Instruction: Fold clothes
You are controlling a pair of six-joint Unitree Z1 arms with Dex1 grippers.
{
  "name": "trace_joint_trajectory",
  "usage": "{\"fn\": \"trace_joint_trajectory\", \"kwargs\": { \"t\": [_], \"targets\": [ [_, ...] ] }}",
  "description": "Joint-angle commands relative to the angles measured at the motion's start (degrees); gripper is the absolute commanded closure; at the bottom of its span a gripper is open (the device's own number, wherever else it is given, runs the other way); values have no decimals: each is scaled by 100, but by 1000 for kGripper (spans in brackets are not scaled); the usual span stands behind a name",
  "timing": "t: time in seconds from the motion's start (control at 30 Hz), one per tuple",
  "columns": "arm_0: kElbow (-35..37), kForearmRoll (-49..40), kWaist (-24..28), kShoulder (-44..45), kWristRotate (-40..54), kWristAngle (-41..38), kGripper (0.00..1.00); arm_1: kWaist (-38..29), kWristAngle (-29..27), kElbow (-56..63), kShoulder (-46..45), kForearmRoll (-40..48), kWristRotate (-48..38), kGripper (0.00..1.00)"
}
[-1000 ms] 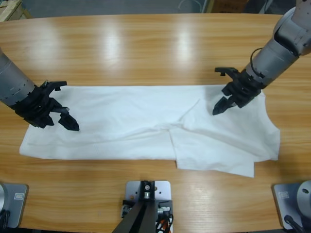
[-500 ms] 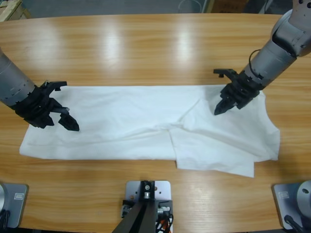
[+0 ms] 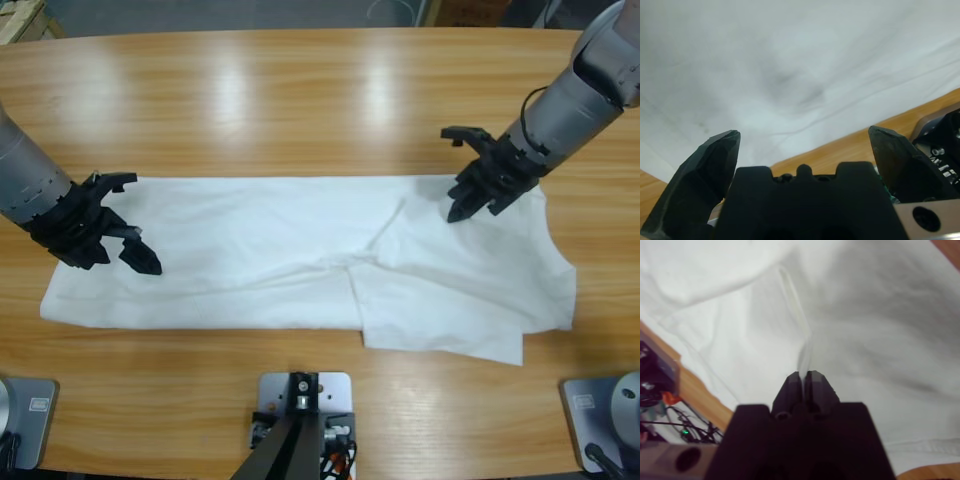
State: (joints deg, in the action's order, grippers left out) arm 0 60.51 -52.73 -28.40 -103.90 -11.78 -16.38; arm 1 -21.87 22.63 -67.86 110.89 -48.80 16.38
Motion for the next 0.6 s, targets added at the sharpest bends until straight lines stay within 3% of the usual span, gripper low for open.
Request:
{"fn": "trace_joint_trajectory", "kwargs": {
  "t": [0.03, 0.17, 0.43, 0.47, 0.5, 0.53, 0.6],
  "targets": [
    [-169, 97, 17, 62, -43, -128, 0, -634, -767, -649, 119, -305, 74, 1000],
    [-171, 107, 17, 25, -43, -128, 0, -783, -896, -1449, 678, -819, 278, 1000],
    [-171, 132, 19, -13, -52, -128, 0, -880, -1008, -1936, 1258, -1167, 409, 1000],
    [-173, 132, 19, -8, -52, -128, 0, -885, -982, -1922, 1293, -1179, 404, 808],
    [-178, 132, 19, -11, -52, -128, 0, -894, -943, -1915, 1286, -1186, 401, 211],
    [-180, 132, 19, -18, -52, -128, 0, -903, -885, -1913, 1238, -1175, 404, 6],
    [-182, 132, 19, -26, -52, -128, 0, -924, -920, -1913, 1013, -1161, 369, 0]
  ]
}}
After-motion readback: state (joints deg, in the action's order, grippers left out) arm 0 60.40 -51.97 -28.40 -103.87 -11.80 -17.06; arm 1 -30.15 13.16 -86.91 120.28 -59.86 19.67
